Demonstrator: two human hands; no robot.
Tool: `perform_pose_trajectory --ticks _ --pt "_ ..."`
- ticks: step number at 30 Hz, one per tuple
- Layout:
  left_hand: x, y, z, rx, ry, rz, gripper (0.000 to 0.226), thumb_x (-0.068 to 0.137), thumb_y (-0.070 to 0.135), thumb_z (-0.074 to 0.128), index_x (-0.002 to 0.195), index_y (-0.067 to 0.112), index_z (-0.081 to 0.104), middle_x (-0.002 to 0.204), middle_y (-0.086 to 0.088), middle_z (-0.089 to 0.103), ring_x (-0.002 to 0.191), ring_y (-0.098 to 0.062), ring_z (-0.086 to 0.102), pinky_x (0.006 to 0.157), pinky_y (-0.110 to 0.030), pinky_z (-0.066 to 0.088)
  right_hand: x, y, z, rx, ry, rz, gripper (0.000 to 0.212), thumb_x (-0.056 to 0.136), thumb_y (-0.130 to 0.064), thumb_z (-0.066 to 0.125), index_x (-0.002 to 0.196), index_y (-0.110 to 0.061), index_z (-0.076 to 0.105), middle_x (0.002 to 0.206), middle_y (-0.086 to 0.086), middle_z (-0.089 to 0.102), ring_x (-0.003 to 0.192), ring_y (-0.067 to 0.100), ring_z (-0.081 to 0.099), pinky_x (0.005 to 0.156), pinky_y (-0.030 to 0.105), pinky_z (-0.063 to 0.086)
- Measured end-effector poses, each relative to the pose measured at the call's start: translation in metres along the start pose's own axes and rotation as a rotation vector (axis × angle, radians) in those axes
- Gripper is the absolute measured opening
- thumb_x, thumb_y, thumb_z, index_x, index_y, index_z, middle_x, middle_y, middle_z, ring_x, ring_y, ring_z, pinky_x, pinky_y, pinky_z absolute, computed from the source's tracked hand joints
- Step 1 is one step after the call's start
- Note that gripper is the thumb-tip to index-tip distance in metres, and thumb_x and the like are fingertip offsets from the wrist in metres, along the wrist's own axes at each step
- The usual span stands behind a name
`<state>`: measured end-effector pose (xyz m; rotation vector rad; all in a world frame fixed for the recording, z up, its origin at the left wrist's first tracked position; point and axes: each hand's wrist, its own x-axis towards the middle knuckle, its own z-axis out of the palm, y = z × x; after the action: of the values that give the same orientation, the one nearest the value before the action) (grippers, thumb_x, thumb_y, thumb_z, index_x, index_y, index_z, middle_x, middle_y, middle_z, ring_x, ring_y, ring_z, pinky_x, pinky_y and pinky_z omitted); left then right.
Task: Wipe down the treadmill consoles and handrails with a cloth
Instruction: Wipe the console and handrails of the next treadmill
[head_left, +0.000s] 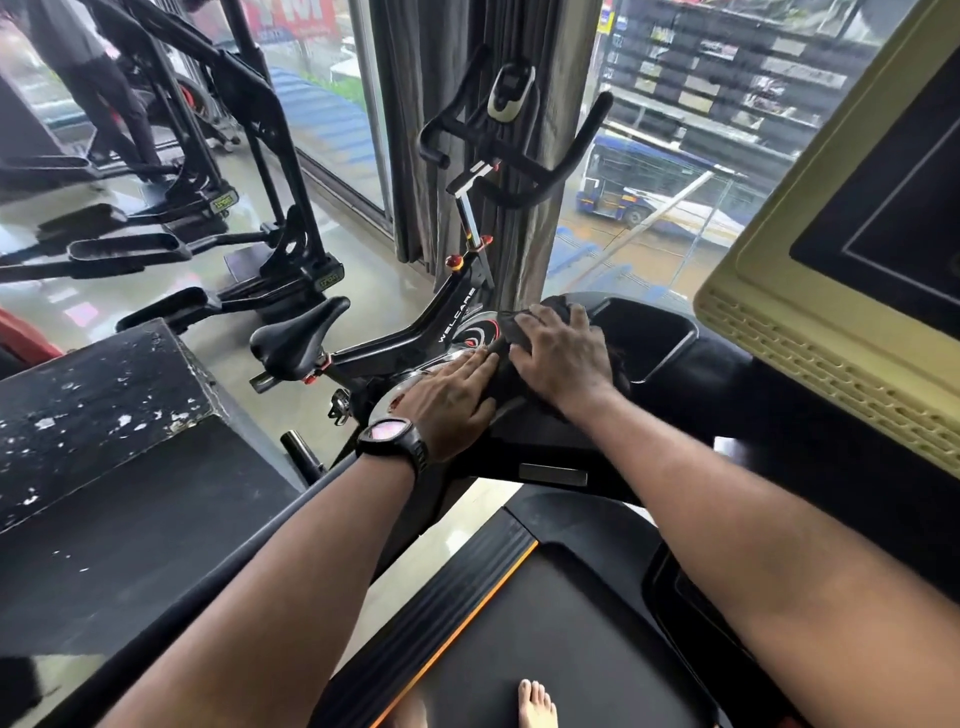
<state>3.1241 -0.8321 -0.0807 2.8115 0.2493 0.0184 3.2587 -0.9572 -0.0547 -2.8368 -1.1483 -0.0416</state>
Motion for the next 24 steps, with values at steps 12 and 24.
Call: perform_pose_trajectory --ticks 12,24 --pt "0.005 -0.005 0.005 -0.034 0.052 0.080 0.070 0.096 0.041 0.038 0.158 0.013 0.023 0.166 -0.007 0.019 0.154 -0.017 0.015 0.124 -0.028 0.011 0.044 0.015 -0.014 0.100 -0.067 0.150 0.042 0.099 -0.048 0.049 0.131 -0.023 0.061 0.133 0.008 0.059 0.124 0.038 0.048 0.097 0.053 0.046" --pt "0.005 -0.002 0.000 -0.029 0.073 0.083 0.066 0.101 0.038 0.042 0.160 0.018 0.019 0.167 0.000 0.014 0.153 -0.010 0.009 0.119 -0.021 0.004 0.041 -0.005 -0.010 0.303 -0.079 0.660 0.078 0.090 -0.051 0.060 0.146 -0.012 0.024 0.164 0.019 0.017 0.126 0.051 0.042 0.093 0.060 0.044"
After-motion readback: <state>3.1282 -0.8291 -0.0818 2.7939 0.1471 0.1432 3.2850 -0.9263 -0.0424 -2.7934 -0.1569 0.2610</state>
